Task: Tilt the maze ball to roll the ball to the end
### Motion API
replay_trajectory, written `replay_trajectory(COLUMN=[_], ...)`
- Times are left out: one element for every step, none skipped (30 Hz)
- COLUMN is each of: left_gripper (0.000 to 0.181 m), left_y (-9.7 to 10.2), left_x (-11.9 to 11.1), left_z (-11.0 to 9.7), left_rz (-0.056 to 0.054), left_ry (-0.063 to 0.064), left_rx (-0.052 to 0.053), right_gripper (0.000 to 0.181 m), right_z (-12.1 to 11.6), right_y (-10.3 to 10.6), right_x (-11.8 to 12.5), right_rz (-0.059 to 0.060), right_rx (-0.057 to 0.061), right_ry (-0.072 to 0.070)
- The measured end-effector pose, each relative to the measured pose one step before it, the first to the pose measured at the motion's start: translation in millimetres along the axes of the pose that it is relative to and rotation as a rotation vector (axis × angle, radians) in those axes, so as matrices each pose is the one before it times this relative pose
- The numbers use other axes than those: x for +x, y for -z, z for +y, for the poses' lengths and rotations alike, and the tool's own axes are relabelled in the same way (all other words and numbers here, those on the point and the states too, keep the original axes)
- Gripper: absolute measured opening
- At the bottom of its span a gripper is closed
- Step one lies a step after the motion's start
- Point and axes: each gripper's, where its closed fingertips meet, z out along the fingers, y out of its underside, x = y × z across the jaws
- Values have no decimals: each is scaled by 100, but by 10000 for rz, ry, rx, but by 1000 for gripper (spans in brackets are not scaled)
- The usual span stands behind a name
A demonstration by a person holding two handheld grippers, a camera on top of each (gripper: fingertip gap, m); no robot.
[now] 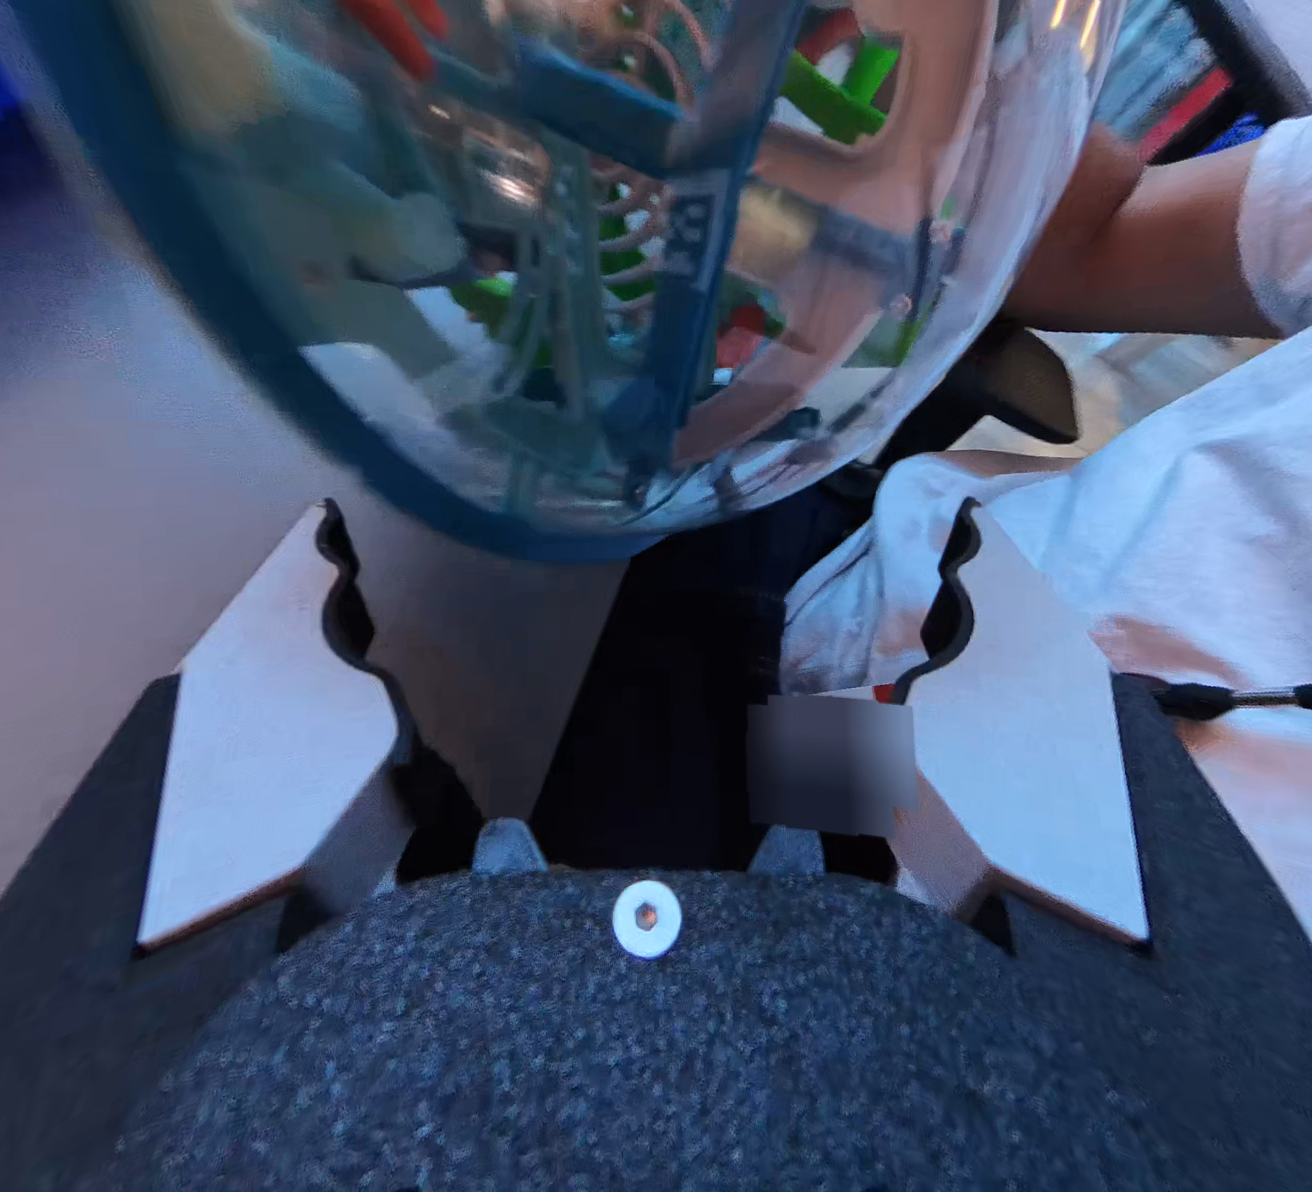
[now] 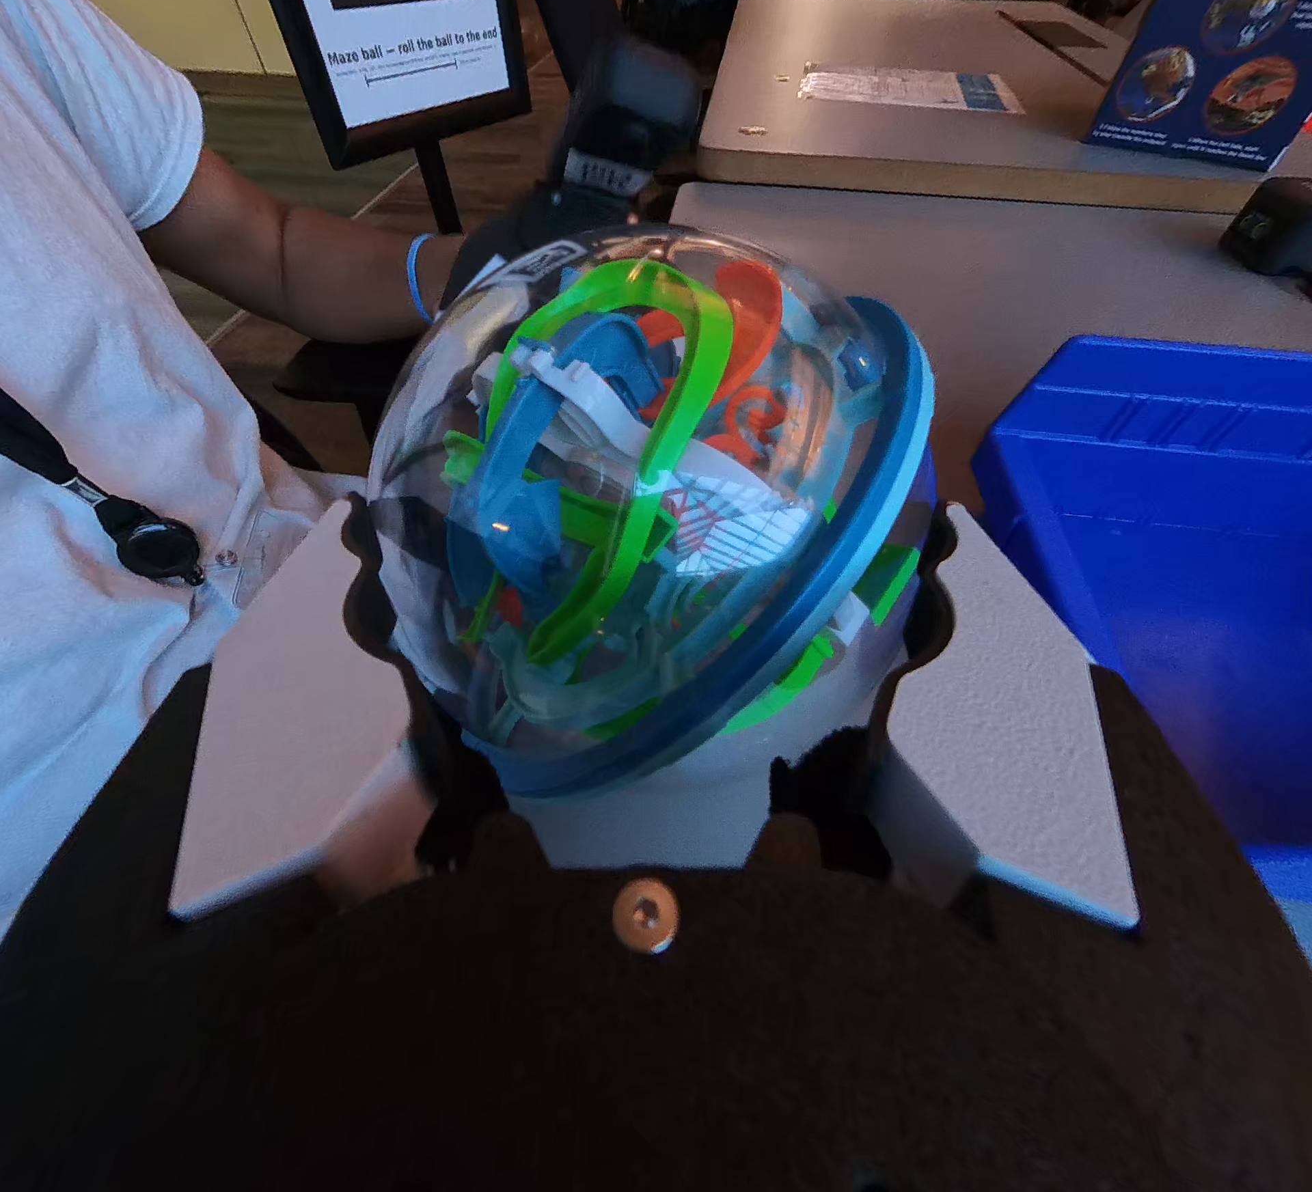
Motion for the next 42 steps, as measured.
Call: replay_trajectory(left_gripper=[159, 158, 158, 158, 158, 158, 158, 158, 158, 158, 158, 159, 157, 159, 158, 158, 158, 157, 157, 157, 157, 157, 157, 157, 157, 157, 157, 157, 157, 157, 157, 157, 157, 157, 156, 157, 156, 156, 157, 156, 155, 156], left_y=[1244, 1500, 1519, 1320, 975, 598, 258, -26, -232, -397, -486, -460, -205, 139, 307, 349, 347, 330, 316, 342, 385, 410, 411, 392, 386, 390, 414, 431, 472, 518, 564, 573, 537, 418, 304, 298, 299, 228, 151, 121, 152, 164], left_x=[-722, -712, -676, -464, -216, -2, 93, 250, 253, -6, -169, 1, -61, -288, -113, -80, -104, -194, -293, -392, -383, -286, -309, -309, -278, -257, -261, -253, -238, -193, -82, 7, 58, 113, 161, 160, 161, 235, 353, 510, 651, 774], left_z=[-665, -1139, -1382, -1428, -1399, -1323, -1186, -853, -386, 163, 645, 732, 409, 178, 271, 285, 217, 188, 194, 182, 160, 151, 140, 131, 139, 146, 124, 122, 117, 120, 161, 207, 226, 221, 165, 62, 14, 85, -14, -347, -749, -1020], left_rz=[-300, -224, -208, -169, -141, -123, -93, 53, 142, 66, 33, 182, 158, -18, 24, -19, -17, -2, 20, 39, 86, 114, 62, 31, 36, 33, 16, 7, -3, -7, 6, 0, -36, -82, -133, -209, -262, -228, -183, -136, -79, -41], left_ry=[-42, -8, -45, -178, -325, -447, -464, -356, -206, -100, -21, 120, 235, 167, 82, 62, 99, 172, 257, 334, 344, 305, 308, 307, 294, 275, 250, 249, 206, 128, 60, -8, -34, -74, -175, -345, -455, -395, -402, -490, -519, -532], left_rx=[160, 306, 279, 132, 8, -75, -140, -235, -342, -462, -526, -370, -30, 190, 149, 137, 173, 205, 250, 312, 386, 407, 387, 356, 300, 260, 248, 253, 284, 309, 299, 224, 105, 40, 42, 74, 43, -94, -106, 61, 236, 310], right_gripper=[146, 145, 145, 145, 145, 145, 145, 144, 141, 140, 141, 141, 141, 138, 135, 133, 130, 126, 129, 134, 138, 142, 143, 144, 145, 146, 148, 149, 150, 151, 152, 152, 153, 153, 153, 154, 154, 154, 153, 153, 152, 152], right_z=[-72, -142, -251, -341, -470, -571, -666, -778, -959, -1123, -994, -844, -705, -501, -148, 406, 887, 1423, 1897, 2069, 1875, 1536, 1084, 710, 479, 320, 8, -178, -250, -111, -134, -134, -175, -402, -439, -86, 38, 82, -28, -446, -791, -987], right_y=[-158, -266, -416, -587, -739, -916, -1043, -1100, -1010, -778, -376, 81, 565, 995, 1330, 1476, 1415, 1177, 820, 418, -33, -496, -873, -1134, -1274, -1334, -1260, -1159, -1168, -1189, -1147, -1054, -983, -852, -654, -473, -299, -104, 177, 526, 770, 966], right_x=[9, 58, 72, 65, 32, 8, -29, -34, 92, 569, 482, 170, 325, 556, 585, 415, 393, 198, -372, -464, -293, -601, -705, -650, -601, -479, -296, -152, -44, 73, 379, 500, 338, 185, 412, 123, 148, 102, 206, 452, 486, 496], right_rz=[-74, -87, -109, -143, -181, -215, -251, -269, -191, 125, 117, -13, 190, 455, 564, 501, 519, 431, 133, 120, 252, 96, 52, 78, 51, 35, 22, -17, -52, -7, 209, 330, 269, 225, 411, 172, 131, 111, 161, 308, 341, 344], right_rx=[-166, -177, -192, -191, -194, -190, -189, -125, 57, 324, 396, 392, 416, 458, 412, 233, 147, 60, -164, -356, -322, -264, -230, -253, -339, -380, -317, -239, -124, -139, -154, -174, -154, -42, -38, -273, -348, -372, -268, 43, 268, 335], right_ry=[24, 21, -3, 7, 53, 103, 129, 198, 250, 194, 52, -108, -128, -38, -4, -101, -261, -385, -511, -571, -471, -216, -13, 124, 181, 185, 152, 76, -34, -34, 133, 250, 234, 243, 158, 415, 448, 458, 487, 533, 471, 414])
